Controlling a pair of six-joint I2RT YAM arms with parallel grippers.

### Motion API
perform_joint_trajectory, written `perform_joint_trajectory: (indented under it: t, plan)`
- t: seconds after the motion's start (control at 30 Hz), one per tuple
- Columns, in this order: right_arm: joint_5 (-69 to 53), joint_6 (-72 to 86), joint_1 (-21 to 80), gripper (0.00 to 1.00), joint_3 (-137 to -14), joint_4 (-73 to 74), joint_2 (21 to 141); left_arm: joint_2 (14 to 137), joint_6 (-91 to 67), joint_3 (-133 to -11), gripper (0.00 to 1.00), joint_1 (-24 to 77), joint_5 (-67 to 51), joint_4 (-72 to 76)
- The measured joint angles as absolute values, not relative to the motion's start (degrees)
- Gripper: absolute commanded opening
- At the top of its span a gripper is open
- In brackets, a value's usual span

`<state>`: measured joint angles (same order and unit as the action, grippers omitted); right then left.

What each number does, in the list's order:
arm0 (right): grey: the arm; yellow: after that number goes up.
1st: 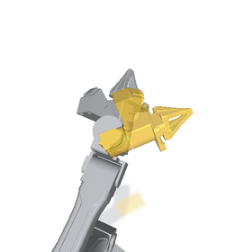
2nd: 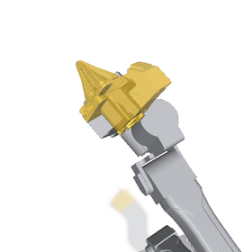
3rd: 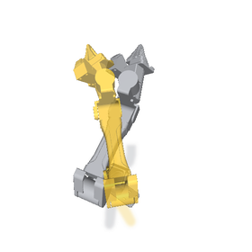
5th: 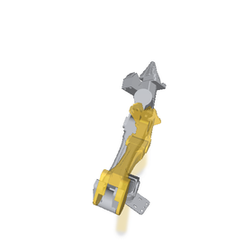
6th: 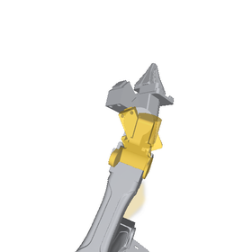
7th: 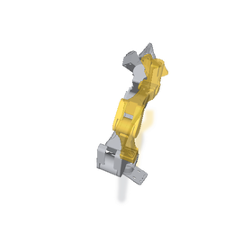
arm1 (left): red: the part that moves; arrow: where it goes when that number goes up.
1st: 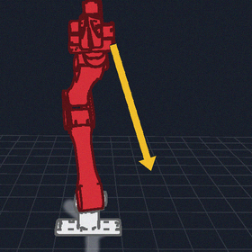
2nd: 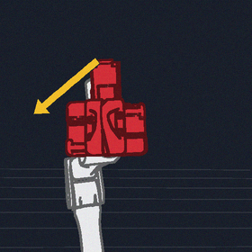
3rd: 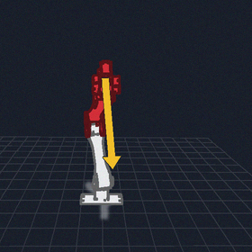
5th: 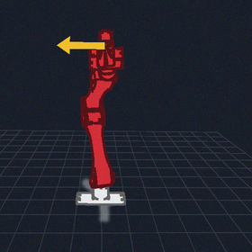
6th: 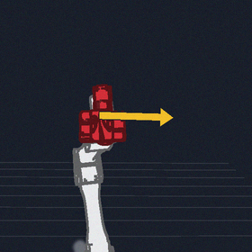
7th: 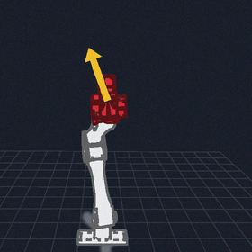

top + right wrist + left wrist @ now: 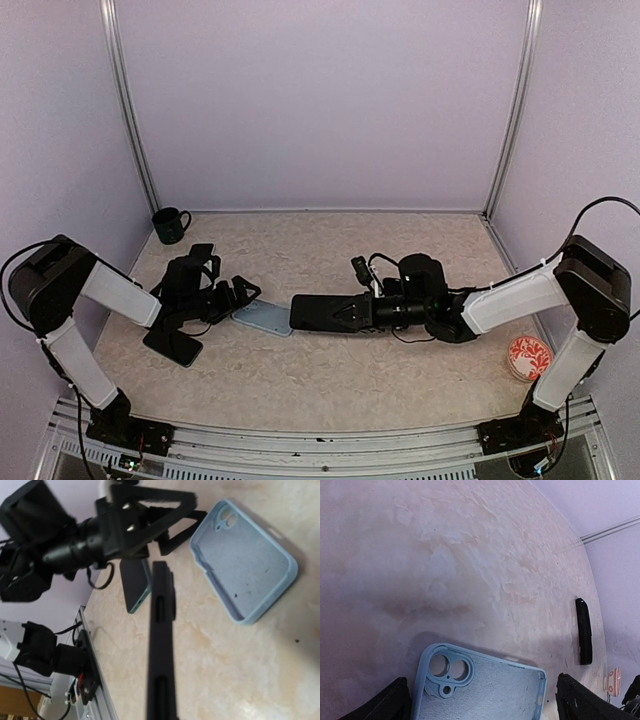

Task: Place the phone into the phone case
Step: Move the phone case to the center of the board.

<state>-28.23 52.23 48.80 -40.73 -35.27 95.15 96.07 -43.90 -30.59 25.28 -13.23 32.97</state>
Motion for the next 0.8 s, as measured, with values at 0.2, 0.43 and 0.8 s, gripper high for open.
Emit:
perform_joint_trajectory:
  t: [0.2, 0.43, 0.8]
  plan:
    - [-29.21, 55.09, 47.86, 0.00, -42.39, -35.42, 99.48, 96.03, -44.82, -29.54, 0.96, 29.17, -13.54, 34.87]
    - [-32.51, 59.99, 46.26, 0.00, -46.06, -36.73, 106.41, 96.42, -46.59, -28.80, 0.95, 33.06, -13.50, 36.77]
    - [-37.28, 65.04, 44.99, 0.00, -52.29, -39.40, 113.89, 98.61, -48.01, -28.32, 0.94, 35.57, -13.54, 41.67]
